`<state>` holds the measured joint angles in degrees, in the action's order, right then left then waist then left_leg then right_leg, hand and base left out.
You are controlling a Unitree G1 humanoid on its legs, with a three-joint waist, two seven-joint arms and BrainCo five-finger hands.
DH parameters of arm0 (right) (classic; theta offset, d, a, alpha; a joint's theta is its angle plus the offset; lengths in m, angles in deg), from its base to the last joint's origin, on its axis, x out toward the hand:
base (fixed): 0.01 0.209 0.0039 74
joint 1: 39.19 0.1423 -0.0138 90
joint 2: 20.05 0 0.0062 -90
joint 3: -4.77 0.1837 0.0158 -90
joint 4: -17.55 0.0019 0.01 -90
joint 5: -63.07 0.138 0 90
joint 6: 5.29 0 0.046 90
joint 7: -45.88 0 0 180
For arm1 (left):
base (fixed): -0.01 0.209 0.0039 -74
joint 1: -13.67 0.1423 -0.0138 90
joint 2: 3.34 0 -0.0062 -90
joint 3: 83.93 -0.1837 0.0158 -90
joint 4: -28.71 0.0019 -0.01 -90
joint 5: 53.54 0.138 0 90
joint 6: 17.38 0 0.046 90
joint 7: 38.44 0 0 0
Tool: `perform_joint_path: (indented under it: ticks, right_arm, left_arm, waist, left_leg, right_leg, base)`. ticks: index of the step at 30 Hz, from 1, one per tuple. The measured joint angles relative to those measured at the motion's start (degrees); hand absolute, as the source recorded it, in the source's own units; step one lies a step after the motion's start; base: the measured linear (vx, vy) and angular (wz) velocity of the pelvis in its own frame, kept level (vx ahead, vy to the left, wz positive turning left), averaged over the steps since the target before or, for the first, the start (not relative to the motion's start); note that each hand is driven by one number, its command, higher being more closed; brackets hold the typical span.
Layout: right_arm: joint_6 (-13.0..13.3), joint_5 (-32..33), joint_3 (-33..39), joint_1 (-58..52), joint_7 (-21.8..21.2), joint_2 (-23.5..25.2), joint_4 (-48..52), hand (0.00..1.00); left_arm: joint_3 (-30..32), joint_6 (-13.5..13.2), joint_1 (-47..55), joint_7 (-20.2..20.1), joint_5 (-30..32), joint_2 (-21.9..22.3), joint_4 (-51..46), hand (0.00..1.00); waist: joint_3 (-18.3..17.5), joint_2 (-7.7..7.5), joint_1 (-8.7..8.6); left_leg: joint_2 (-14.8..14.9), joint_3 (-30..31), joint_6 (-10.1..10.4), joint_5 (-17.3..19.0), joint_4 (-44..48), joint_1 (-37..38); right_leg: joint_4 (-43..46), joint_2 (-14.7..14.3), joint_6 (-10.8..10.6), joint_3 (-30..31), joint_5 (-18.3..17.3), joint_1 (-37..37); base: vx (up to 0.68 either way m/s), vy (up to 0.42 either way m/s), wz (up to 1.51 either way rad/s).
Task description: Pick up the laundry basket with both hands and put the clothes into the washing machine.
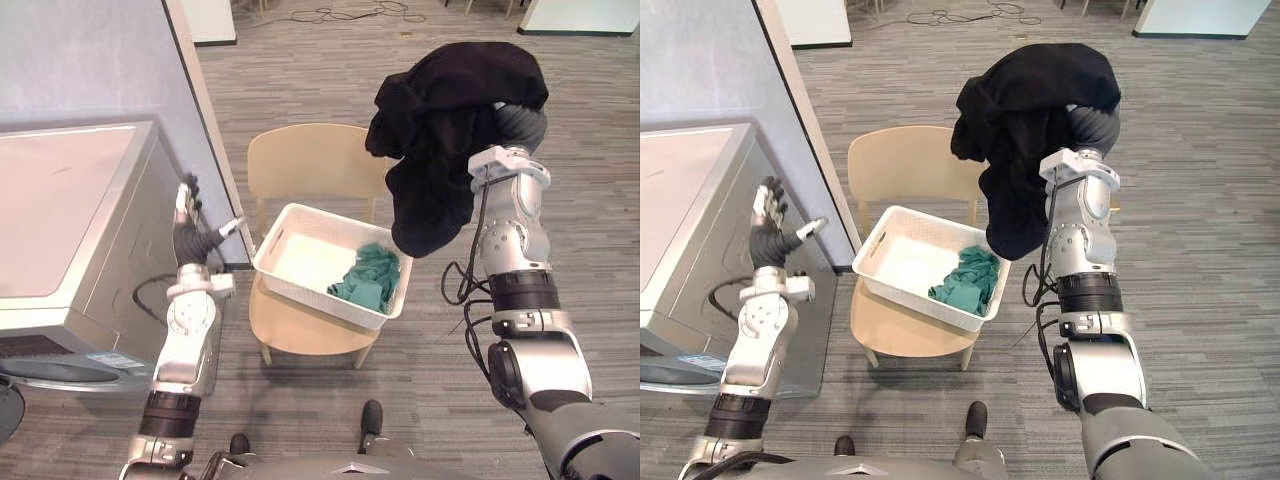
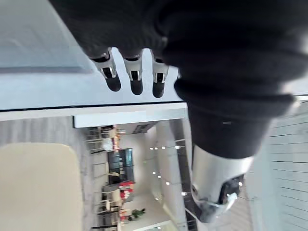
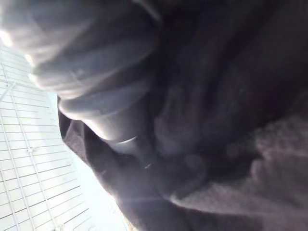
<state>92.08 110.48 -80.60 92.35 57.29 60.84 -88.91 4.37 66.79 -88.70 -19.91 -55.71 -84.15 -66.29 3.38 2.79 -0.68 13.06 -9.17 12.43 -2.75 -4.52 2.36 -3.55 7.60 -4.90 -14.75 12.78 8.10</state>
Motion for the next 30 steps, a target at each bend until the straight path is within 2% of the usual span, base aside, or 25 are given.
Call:
perform_joint_path:
  ticks: [6,12,24,30]
  right_arm:
    - [-0.2,0.67,-1.6,-0.79,-0.8,2.32,2.74,1.0]
    - [-0.37,0.7,-4.95,-4.08,-1.05,3.81,7.31,1.0]
    - [-0.27,0.72,-9.1,-7.74,-2.75,5.88,17.55,1.0]
    - [-0.28,1.95,-9.14,-8.72,-2.74,6.44,17.78,1.0]
  left_arm:
    - [-5.83,-0.35,-6.91,-1.67,-1.86,-0.1,0.24,0.0]
    - [-11.25,-0.08,-8.81,-3.91,-2.2,0.02,6.05,0.0]
    - [-19.65,2.98,-20.97,-5.06,-2.05,2.98,20.53,0.0]
    - [-22.3,3.81,-24.66,-5.03,-0.48,4.18,25.11,0.0]
  waist:
    - [-0.42,0.52,-1.17]
    - [-1.56,0.4,-1.88]
    - [-1.59,0.36,-3.49]
    - [-1.58,0.36,-4.42]
  left_leg:
    - [-0.08,-1.1,0.11,0.29,0.02,1.1]
    - [-0.08,-1.79,-0.03,0.85,0.02,2.15]
    - [-0.07,-1.86,0.15,1.56,0.0,1.85]
    - [-0.09,-1.85,-0.02,1.51,0.02,1.96]
  right_leg:
    - [-0.03,-0.22,0.08,1.65,0.67,-0.09]
    - [-0.03,-0.4,0.0,2.44,0.59,-0.58]
    - [0.31,-0.4,-0.5,2.7,-0.2,-0.04]
    - [0.59,-0.4,-0.4,2.7,-0.14,0.0]
  base:
    - [0.0,0.005,-0.12]
    - [0.0,0.001,-0.06]
    - [0.0,0.0,0.0]
    - [0.02,0.003,0.0]
